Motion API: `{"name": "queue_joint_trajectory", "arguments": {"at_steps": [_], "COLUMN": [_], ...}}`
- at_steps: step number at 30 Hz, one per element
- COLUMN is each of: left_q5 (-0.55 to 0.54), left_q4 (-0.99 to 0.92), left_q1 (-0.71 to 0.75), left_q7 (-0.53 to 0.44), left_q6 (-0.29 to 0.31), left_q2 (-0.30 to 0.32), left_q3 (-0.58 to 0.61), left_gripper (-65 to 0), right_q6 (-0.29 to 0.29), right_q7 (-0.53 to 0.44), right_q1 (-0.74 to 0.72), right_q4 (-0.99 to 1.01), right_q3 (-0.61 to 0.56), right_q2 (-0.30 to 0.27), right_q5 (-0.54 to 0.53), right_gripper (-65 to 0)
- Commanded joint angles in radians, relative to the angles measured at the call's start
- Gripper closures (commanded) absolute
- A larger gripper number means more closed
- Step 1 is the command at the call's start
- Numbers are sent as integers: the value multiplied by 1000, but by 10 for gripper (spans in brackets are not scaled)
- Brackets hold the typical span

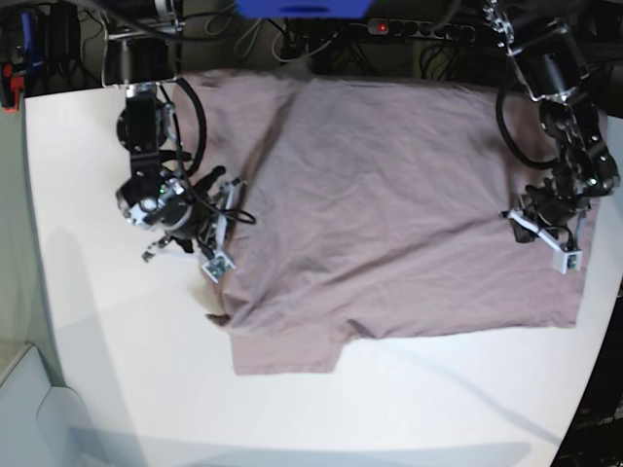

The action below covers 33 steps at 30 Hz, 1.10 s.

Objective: Layout the t-shirt on the table in an organized manner, then fold the t-shirt properly
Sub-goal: 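Pull the shirt flat with both grippers, spreading it across the table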

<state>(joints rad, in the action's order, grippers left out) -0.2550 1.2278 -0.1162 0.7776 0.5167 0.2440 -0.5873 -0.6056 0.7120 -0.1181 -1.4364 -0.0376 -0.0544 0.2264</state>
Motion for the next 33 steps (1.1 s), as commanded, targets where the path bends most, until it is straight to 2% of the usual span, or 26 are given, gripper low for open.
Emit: {"name": "queue_joint_trajectory", "arguments": {"at_steps": [1, 3, 7, 11, 14, 19, 24, 28, 33], "left_q5": [-11, -11, -11, -17, -91, -200, -208, -208, -208], "left_q4": [19, 25, 23, 23, 25, 25, 45, 126, 278], "left_q1": [-17, -17, -17, -17, -17, -13, -12, -9, 54], "left_q7": [-17, -17, -17, -17, -17, -17, -13, 75, 170], "left_q6": [1, 1, 1, 1, 1, 1, 1, 1, 1], "left_q2": [15, 15, 15, 13, 13, 18, 13, 1, -16], "left_q3": [-3, -3, -3, -3, -3, 2, 3, 0, -1], "left_gripper": [0, 0, 0, 0, 0, 0, 0, 0, 0], "right_q6": [3, 3, 3, 3, 3, 3, 3, 3, 0], "right_q7": [-19, -19, -19, -19, -10, -7, 25, 18, 28], "right_q1": [-25, -21, -15, 14, 18, 61, 128, 162, 174], "right_q4": [3, 38, 84, 82, 85, 53, -40, -189, -363], "right_q3": [2, 20, 63, 110, 133, 183, 181, 204, 233], "right_q2": [-5, -26, -34, -75, -115, -143, -144, -135, -89], "right_q5": [-9, -12, -8, -8, -8, -8, -6, -12, -9], "right_gripper": [0, 0, 0, 0, 0, 0, 0, 0, 0]}}
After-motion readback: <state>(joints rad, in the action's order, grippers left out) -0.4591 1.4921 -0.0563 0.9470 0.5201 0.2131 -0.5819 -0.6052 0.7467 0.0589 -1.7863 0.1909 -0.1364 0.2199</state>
